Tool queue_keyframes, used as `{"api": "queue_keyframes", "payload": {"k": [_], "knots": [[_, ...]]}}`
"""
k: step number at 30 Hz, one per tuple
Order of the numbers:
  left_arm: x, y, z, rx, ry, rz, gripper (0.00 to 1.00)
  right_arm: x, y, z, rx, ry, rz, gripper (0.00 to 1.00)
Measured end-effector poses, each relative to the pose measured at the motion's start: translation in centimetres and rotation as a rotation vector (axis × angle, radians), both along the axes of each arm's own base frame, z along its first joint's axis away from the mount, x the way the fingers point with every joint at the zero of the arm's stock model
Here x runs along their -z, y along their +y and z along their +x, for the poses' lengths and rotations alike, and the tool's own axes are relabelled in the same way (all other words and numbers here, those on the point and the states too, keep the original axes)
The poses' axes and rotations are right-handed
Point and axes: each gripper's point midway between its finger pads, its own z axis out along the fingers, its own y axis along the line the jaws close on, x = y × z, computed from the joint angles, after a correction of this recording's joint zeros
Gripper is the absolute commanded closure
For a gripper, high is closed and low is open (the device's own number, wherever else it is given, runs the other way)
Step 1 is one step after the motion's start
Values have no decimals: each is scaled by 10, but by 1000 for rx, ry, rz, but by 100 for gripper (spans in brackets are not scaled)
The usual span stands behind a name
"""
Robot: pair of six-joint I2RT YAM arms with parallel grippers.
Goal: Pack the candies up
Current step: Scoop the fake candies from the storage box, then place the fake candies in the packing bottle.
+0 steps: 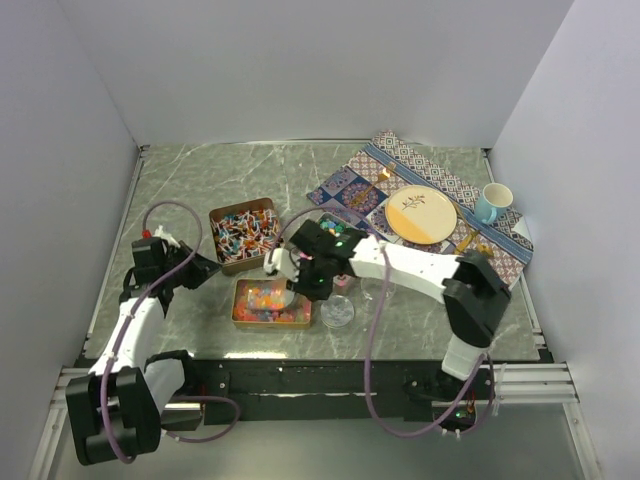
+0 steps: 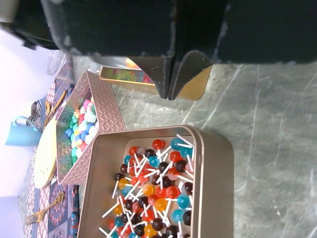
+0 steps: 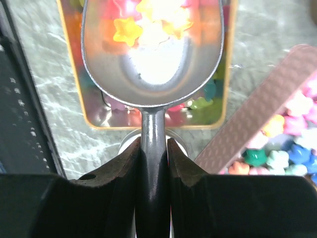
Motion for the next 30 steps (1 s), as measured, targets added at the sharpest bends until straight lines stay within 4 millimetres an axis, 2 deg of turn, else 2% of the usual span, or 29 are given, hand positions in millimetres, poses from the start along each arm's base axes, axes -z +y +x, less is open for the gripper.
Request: {"api": "queue_keyframes", "payload": {"k": [6,10,15,20,23,30], "knots": [[4,1,2,32,4,8,99,-25,-9,1,66,-17,205,100],[4,7,4,31,5,20,99,-23,-9,-6,87,0,268,100],[-11,14,13,34,-40,54,99,-19,-1,-5,112,0,317,100],[-18,26,20,17,-61,81,99,-32,-3,-2,147,-57,407,100],[-19,34,24,-2,-61,89,99,-63,-10,7,209,-119,507,100],[-29,44,34,-25,-90,98,99,-162,-38,44,397,-347,764,100]]}}
